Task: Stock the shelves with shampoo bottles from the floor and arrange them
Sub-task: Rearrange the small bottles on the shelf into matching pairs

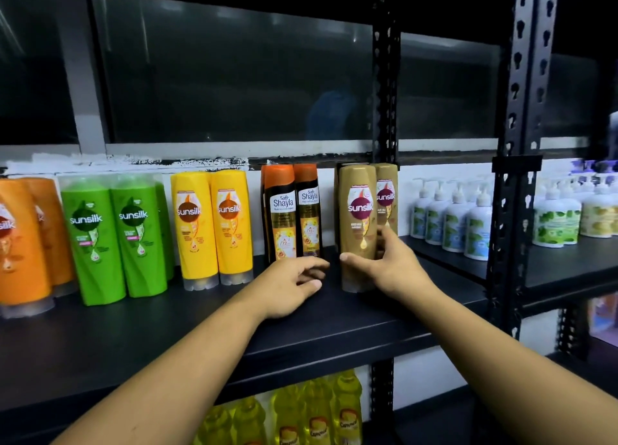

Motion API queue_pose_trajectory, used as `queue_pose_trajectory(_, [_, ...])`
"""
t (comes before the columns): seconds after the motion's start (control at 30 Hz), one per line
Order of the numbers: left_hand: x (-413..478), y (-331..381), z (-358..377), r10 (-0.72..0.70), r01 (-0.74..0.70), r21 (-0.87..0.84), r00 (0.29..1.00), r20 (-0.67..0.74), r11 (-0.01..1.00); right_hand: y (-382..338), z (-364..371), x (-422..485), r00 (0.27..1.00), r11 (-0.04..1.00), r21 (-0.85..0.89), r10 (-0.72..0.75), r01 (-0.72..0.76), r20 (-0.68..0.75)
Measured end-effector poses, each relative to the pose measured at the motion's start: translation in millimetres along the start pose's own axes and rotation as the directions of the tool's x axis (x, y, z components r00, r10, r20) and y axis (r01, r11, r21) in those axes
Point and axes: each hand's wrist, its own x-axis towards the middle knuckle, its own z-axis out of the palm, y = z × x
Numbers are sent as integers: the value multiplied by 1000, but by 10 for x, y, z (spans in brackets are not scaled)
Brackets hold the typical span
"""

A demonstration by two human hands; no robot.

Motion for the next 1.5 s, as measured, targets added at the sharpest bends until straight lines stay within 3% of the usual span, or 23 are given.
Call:
queue_pose_trajectory(0.2, [-11, 8, 8, 4, -9, 214, 1000, 26, 977, 174, -286, 23, 984, 992, -66, 101, -111, -146])
queue_pose_trajectory(0.37, [-7, 1, 10, 10, -14, 256, 1000, 19, 966, 282, -313, 77, 965, 974, -124, 161, -190, -208])
queue_pose_trajectory(0.47, [-8, 7, 6, 7, -11, 268, 1000, 14, 963, 275, -271, 51, 940, 952, -254, 81, -171, -332])
queue_pose_trajectory(0.57, [-9, 21, 8, 10, -18, 291, 1000, 27, 957, 170, -250, -77, 922, 958, -286, -103, -9, -373])
queue_pose_trajectory(0.67, [-8, 46, 21, 33, -49, 358, 998, 52, 932, 61, -243, -181, 955, 942, -312, -197, 123, -222])
queue_pose_trajectory(0.73, [-6, 57, 22, 36, -57, 380, 997, 61, 923, 4, -248, -225, 988, 921, -359, -149, 151, 34])
queue_pose_trajectory(0.8, [-12, 64, 24, 36, -59, 391, 997, 66, 919, -45, -243, -231, 957, 878, -443, -54, 182, 285])
queue_pose_trajectory(0.9, [1, 58, 17, 14, -25, 375, 999, 32, 927, -84, -213, -199, 882, 793, -569, 92, 216, 463])
queue_pose_trajectory(1.1, [285, 241, 9, -31, 46, 97, 988, -154, 994, -33, -153, -125, 825, 765, -598, 163, 240, 540])
queue_pose_trajectory(1.17, [464, 340, 15, -48, 67, 94, 980, -194, 993, -2, -148, -105, 822, 779, -580, 157, 238, 548])
queue_pose_trajectory(1.27, [735, 471, 41, -61, 82, 85, 973, -224, 993, 49, -154, -78, 829, 791, -560, 126, 247, 544])
queue_pose_trajectory(1.5, [1240, 424, 245, -207, 185, -110, 946, -251, 977, 129, -165, -15, 834, 808, -529, 89, 259, 544])
